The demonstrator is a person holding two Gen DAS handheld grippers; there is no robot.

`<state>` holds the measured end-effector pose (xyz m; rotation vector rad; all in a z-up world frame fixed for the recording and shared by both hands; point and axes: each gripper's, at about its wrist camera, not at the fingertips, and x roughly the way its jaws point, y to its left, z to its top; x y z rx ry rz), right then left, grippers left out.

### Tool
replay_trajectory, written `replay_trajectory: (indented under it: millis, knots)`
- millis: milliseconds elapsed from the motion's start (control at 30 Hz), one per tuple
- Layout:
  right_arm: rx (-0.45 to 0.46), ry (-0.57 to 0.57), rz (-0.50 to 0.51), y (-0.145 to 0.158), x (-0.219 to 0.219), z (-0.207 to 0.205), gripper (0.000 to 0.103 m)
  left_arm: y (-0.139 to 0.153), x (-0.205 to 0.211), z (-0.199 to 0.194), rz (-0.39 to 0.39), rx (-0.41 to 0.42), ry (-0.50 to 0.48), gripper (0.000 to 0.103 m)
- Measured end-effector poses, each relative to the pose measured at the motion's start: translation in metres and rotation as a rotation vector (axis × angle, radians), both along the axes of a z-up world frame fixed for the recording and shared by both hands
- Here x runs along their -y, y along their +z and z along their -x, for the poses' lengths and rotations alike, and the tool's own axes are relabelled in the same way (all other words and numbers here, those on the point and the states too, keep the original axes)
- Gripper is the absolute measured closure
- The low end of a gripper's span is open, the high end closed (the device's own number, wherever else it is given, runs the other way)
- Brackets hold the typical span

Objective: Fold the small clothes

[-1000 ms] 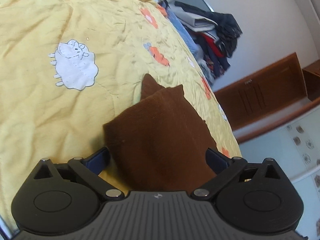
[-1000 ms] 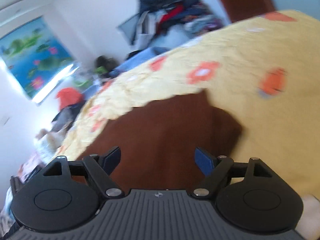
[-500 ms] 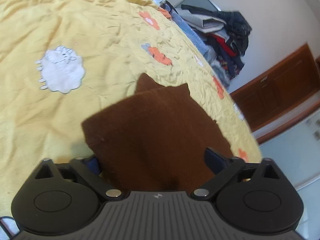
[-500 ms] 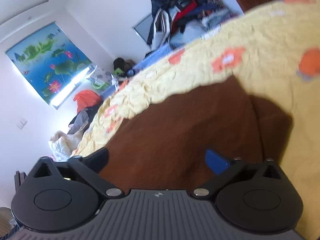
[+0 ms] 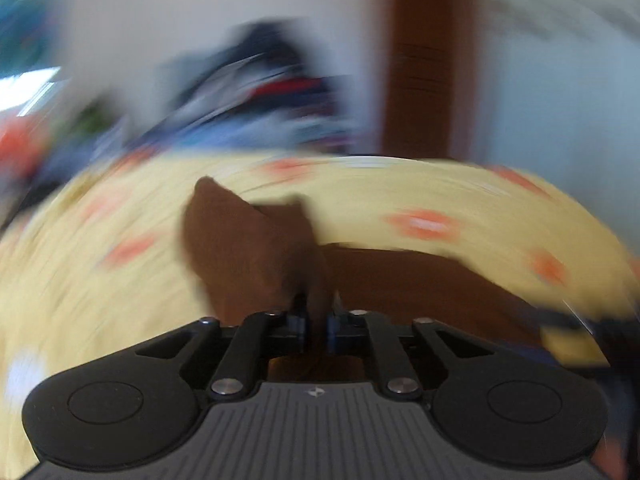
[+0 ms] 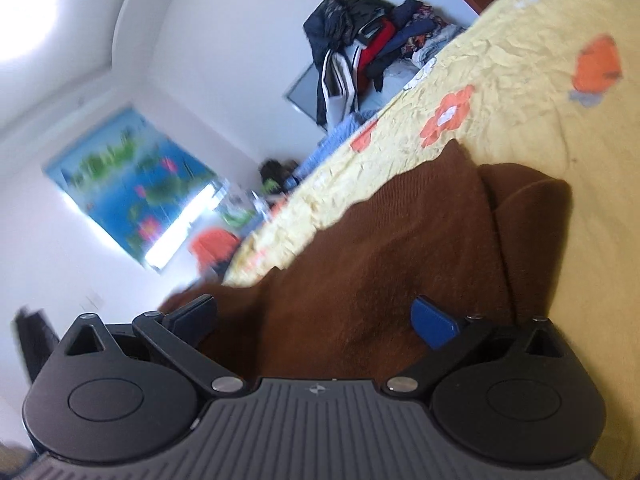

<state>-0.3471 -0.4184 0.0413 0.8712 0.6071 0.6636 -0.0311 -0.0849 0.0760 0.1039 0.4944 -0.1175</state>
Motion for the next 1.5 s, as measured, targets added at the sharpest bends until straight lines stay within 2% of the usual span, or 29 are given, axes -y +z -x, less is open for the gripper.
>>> replay_trajectory:
  millis: [33, 67, 100, 167, 200, 233, 267, 367, 467, 533, 600, 667, 767, 833, 867, 900, 933, 967, 1067, 1133, 1233, 1267, 1333, 1367, 1500]
  knots:
    - [-0.040, -0.006, -0.055, -0.004, 0.002, -0.039, 0.002, -0.005, 0.022, 0.006, -0.058, 0.006, -0.086, 0.096]
    - [-0.084, 0.004, -0.112, -0.005, 0.010, -0.037, 0.000, -0.013, 0.038, 0.010, -0.094, -0.001, -0.143, 0.096]
    - [-0.115, 0.021, -0.176, -0.004, 0.016, -0.054, 0.000, -0.021, 0.049, 0.012, -0.117, -0.021, -0.180, 0.096]
    - [-0.123, 0.038, -0.254, -0.001, 0.029, -0.061, 0.000, -0.035, 0.059, 0.011, -0.141, -0.064, -0.201, 0.096]
    - [-0.138, 0.046, -0.261, 0.001, 0.036, -0.055, 0.000, -0.039, 0.059, 0.012, -0.144, -0.068, -0.200, 0.096]
    - [-0.165, 0.061, -0.257, 0.000, 0.035, -0.072, 0.000, -0.041, 0.057, 0.013, -0.142, -0.067, -0.199, 0.096]
    - [-0.197, 0.071, -0.241, 0.000, 0.040, -0.069, 0.000, -0.041, 0.054, 0.014, -0.137, -0.068, -0.199, 0.096]
    - [-0.265, 0.088, -0.190, -0.002, 0.028, -0.158, 0.000, -0.035, 0.047, 0.019, -0.124, -0.041, -0.193, 0.096]
    - [-0.266, 0.164, -0.161, 0.018, 0.003, -0.205, 0.000, -0.033, 0.045, 0.023, -0.119, -0.034, -0.180, 0.096]
    - [-0.276, 0.220, -0.102, 0.029, -0.014, -0.236, 0.000, -0.033, 0.045, 0.022, -0.118, -0.032, -0.182, 0.096]
    - [-0.304, 0.262, -0.019, 0.036, -0.040, -0.293, 0.000, -0.032, 0.046, 0.023, -0.124, -0.022, -0.186, 0.096]
    - [-0.362, 0.294, 0.051, 0.035, -0.061, -0.328, 0.000, -0.033, 0.048, 0.022, -0.150, -0.008, -0.176, 0.096]
    - [-0.420, 0.356, 0.140, 0.032, -0.086, -0.349, 0.000, -0.038, 0.054, 0.023, -0.226, 0.030, -0.185, 0.094]
    - [-0.414, 0.378, 0.169, 0.035, -0.096, -0.356, 0.000, -0.044, 0.058, 0.028, -0.283, 0.035, -0.216, 0.082]
    - [-0.415, 0.384, 0.172, 0.035, -0.099, -0.360, 0.000, -0.047, 0.060, 0.030, -0.306, 0.042, -0.220, 0.061]
    - [-0.415, 0.390, 0.169, 0.035, -0.100, -0.365, 0.000, -0.050, 0.061, 0.031, -0.329, 0.058, -0.214, 0.034]
    - [-0.414, 0.396, 0.169, 0.038, -0.103, -0.373, 0.000, -0.052, 0.062, 0.033, -0.351, 0.086, -0.201, 0.025]
    - [-0.415, 0.399, 0.168, 0.039, -0.104, -0.377, 0.000, -0.054, 0.063, 0.036, -0.364, 0.122, -0.197, 0.020]
    - [-0.425, 0.397, 0.135, 0.038, -0.106, -0.391, 0.000, -0.057, 0.068, 0.036, -0.397, 0.157, -0.232, 0.020]
    - [-0.435, 0.405, 0.125, 0.037, -0.109, -0.402, 0.000, -0.061, 0.073, 0.030, -0.449, 0.171, -0.231, 0.020]
    - [-0.444, 0.426, 0.138, 0.038, -0.115, -0.414, 0.000, -0.066, 0.080, 0.015, -0.498, 0.157, -0.222, 0.021]
    - [-0.445, 0.432, 0.144, 0.038, -0.116, -0.417, 0.000, -0.067, 0.081, 0.009, -0.504, 0.153, -0.220, 0.025]
    - [-0.451, 0.440, 0.154, 0.038, -0.117, -0.422, 0.000, -0.071, 0.084, -0.003, -0.519, 0.128, -0.223, 0.065]
    - [-0.453, 0.443, 0.156, 0.038, -0.118, -0.424, 0.000, -0.073, 0.084, -0.009, -0.518, 0.109, -0.218, 0.091]
    - [-0.458, 0.444, 0.154, 0.036, -0.121, -0.439, 0.000, -0.063, 0.080, -0.002, -0.477, 0.169, -0.197, 0.093]
